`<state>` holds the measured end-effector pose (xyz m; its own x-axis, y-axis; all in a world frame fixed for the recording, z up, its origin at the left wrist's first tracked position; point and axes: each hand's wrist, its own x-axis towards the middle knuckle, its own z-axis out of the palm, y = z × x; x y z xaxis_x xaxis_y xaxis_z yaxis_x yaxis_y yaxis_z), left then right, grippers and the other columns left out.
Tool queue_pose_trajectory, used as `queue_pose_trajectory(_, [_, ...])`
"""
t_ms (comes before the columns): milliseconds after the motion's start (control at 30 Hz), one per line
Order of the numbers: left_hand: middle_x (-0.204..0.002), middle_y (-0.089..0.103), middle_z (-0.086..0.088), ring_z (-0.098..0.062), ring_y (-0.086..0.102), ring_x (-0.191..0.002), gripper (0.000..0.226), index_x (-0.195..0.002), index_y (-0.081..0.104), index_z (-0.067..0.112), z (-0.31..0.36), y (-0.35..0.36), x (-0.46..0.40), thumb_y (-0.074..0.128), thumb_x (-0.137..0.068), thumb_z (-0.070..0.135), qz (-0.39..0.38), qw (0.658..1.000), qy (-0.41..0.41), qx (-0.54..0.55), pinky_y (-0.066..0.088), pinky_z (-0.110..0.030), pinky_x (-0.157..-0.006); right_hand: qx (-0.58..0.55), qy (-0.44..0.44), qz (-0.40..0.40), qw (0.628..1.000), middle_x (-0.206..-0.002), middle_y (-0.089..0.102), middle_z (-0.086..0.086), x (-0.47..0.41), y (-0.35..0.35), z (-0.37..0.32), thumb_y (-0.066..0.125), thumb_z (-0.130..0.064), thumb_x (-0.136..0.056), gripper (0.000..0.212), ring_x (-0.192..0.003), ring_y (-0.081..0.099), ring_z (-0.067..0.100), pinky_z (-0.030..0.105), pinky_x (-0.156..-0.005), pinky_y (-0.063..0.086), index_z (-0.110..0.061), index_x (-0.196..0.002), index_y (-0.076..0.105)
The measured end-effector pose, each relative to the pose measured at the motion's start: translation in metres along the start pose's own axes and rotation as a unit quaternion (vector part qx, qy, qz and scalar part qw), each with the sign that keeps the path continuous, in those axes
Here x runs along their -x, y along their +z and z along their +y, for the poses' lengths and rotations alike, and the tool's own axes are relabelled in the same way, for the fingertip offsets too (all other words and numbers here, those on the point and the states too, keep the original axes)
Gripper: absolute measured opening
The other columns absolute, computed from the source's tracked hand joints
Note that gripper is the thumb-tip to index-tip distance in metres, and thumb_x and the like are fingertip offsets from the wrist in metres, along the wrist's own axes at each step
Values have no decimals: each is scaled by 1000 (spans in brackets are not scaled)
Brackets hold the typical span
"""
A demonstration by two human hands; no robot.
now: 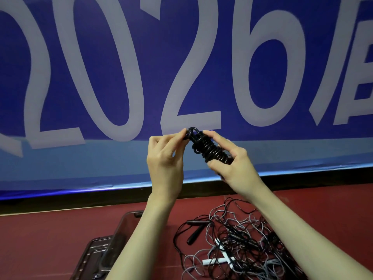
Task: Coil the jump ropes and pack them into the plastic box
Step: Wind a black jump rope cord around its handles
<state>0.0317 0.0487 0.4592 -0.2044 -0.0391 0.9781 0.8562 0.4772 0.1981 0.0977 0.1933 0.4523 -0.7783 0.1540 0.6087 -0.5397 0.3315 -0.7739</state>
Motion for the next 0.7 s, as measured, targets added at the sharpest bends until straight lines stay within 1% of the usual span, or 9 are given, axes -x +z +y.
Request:
queue_pose_trajectory(33, [-88, 71, 1, -25, 53, -74, 23, -107, 73, 10, 0, 0, -1, 70, -85, 8, -4, 1000, 14, -19, 46, -30, -66, 33, -21, 13, 999, -93, 60, 5, 0, 1, 1, 61, 4, -81, 70, -71, 55, 19, 25, -63, 48, -47, -129, 56])
queue_pose_trajectory(100, [-84, 71, 0, -27, 54, -70, 20, -105, 74, 13, -1, -2, -3, 67, -87, 14, -14, 997, 36, -61, 48, -35, -60, 79, -53, 30, 995, -93, 56, 5, 1, 2, 2, 63, 4, -80, 71, -82, 59, 20, 28, -74, 50, -43, -133, 54])
queue_pose_trajectory(167, [-78, 69, 0, -28, 54, -67, 18, -102, 75, 14, -3, -4, -5, 67, -87, 17, -22, 993, 54, -100, 48, -37, -56, 122, -85, 32, 988, -92, 51, 1, 2, 3, 4, 62, 3, -80, 73, -83, 59, 19, 30, -77, 50, -40, -137, 51])
queue_pose_trajectory(233, [-75, 68, 0, -28, 55, -65, 17, -100, 75, 13, -4, -5, -6, 66, -87, 17, -33, 990, 70, -122, 48, -37, -55, 175, -113, 29, 978, -92, 47, -4, 3, 3, 7, 61, -3, -79, 73, -80, 58, 18, 36, -75, 51, -41, -140, 47])
queue_pose_trajectory(300, [-73, 67, 0, -28, 55, -65, 19, -100, 75, 13, -3, -7, -7, 63, -87, 18, -47, 987, 81, -132, 48, -36, -55, 227, -132, 31, 964, -92, 44, -8, 2, 1, 10, 57, -11, -77, 73, -74, 56, 18, 41, -67, 53, -41, -142, 43])
queue_pose_trajectory(400, [-71, 66, 1, -27, 55, -65, 22, -100, 75, 13, -1, -7, -8, 59, -87, 20, -62, 984, 87, -143, 46, -32, -55, 270, -158, 41, 949, -94, 46, -7, 2, 0, 12, 56, -15, -76, 71, -68, 54, 21, 45, -61, 53, -36, -142, 42])
queue_pose_trajectory(467, [-71, 67, 1, -27, 55, -65, 21, -100, 75, 12, -3, -7, -8, 61, -86, 18, -65, 983, 88, -147, 46, -31, -54, 268, -162, 41, 949, -94, 46, -7, 3, 1, 12, 56, -16, -76, 68, -69, 56, 22, 46, -62, 53, -35, -140, 43])
queue_pose_trajectory(567, [-73, 67, 0, -28, 55, -65, 19, -100, 75, 10, -6, -4, -5, 70, -81, 9, -55, 980, 99, -163, 46, -32, -53, 235, -143, 40, 961, -93, 45, -7, 4, 3, 14, 55, -18, -76, 66, -72, 55, 20, 47, -64, 52, -36, -139, 45])
queue_pose_trajectory(700, [-74, 66, -1, -26, 53, -68, 22, -100, 75, 9, -9, -3, -2, 72, -79, 4, -45, 968, 131, -208, 40, -31, -58, 249, -143, 27, 958, -94, 43, -6, 4, 3, 13, 51, -25, -77, 66, -71, 56, 23, 48, -63, 52, -41, -140, 36])
